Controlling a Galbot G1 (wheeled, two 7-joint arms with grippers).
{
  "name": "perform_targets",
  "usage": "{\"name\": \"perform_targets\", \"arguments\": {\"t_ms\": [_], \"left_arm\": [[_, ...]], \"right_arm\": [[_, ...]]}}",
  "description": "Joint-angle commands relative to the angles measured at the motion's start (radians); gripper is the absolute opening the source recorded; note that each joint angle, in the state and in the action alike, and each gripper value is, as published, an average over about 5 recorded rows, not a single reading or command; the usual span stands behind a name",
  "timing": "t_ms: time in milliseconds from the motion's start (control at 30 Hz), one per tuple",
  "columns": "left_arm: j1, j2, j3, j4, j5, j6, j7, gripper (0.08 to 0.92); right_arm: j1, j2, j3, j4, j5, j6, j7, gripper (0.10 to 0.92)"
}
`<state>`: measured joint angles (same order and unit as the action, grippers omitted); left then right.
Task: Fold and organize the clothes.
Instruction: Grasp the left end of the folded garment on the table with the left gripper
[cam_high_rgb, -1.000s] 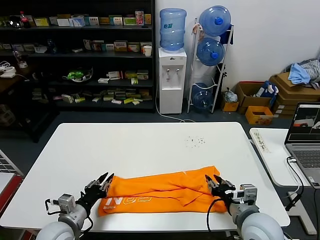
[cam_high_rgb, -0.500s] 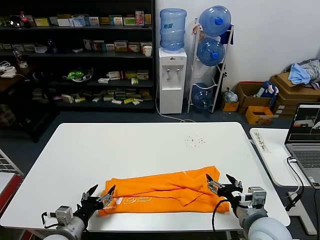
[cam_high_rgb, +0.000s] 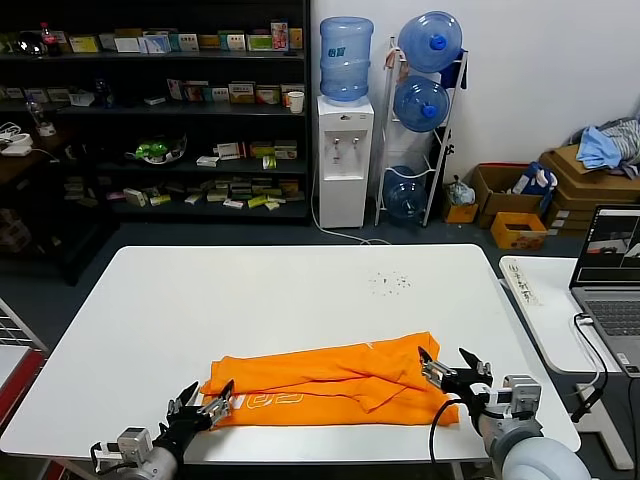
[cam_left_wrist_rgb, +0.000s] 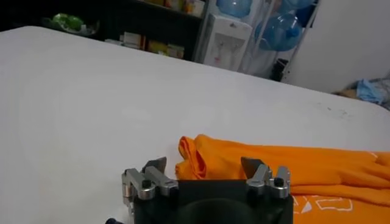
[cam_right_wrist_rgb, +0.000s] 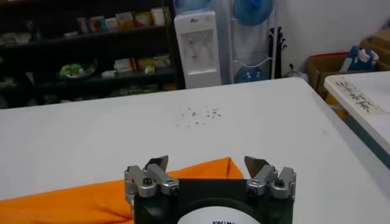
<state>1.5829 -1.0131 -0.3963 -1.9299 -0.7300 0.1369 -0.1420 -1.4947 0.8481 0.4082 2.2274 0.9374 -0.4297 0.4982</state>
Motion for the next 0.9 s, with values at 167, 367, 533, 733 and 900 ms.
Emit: {"name": "perform_targets", "arguments": {"t_ms": [167,367,533,733,900], "left_arm": [[0.008,-0.031,0.020,0.025,0.026,-0.008,0.000,0.680],[0.006,-0.032,0.023,0.027,0.030,-0.009,-0.005,0.507],[0.003,-0.034,0.027,0.030,0.032,-0.011,-0.009,0.368],[-0.007,-0.040,0.028,0.024,0.031,-0.015,-0.012,0.196],[-0.037,-0.042,-0.015,0.000,0.056,-0.007,-0.025,0.129]], "right_arm": [[-0.009,0.001,0.013,0.004,0.001,0.001,0.002,0.823],[-0.003,0.000,0.011,0.003,0.004,0.001,0.003,0.823],[-0.002,-0.001,0.012,0.004,0.004,0.002,0.004,0.823],[-0.002,0.001,0.013,0.002,0.003,0.003,0.003,0.823],[0.007,0.005,0.007,-0.008,-0.002,0.006,0.002,0.823]]}}
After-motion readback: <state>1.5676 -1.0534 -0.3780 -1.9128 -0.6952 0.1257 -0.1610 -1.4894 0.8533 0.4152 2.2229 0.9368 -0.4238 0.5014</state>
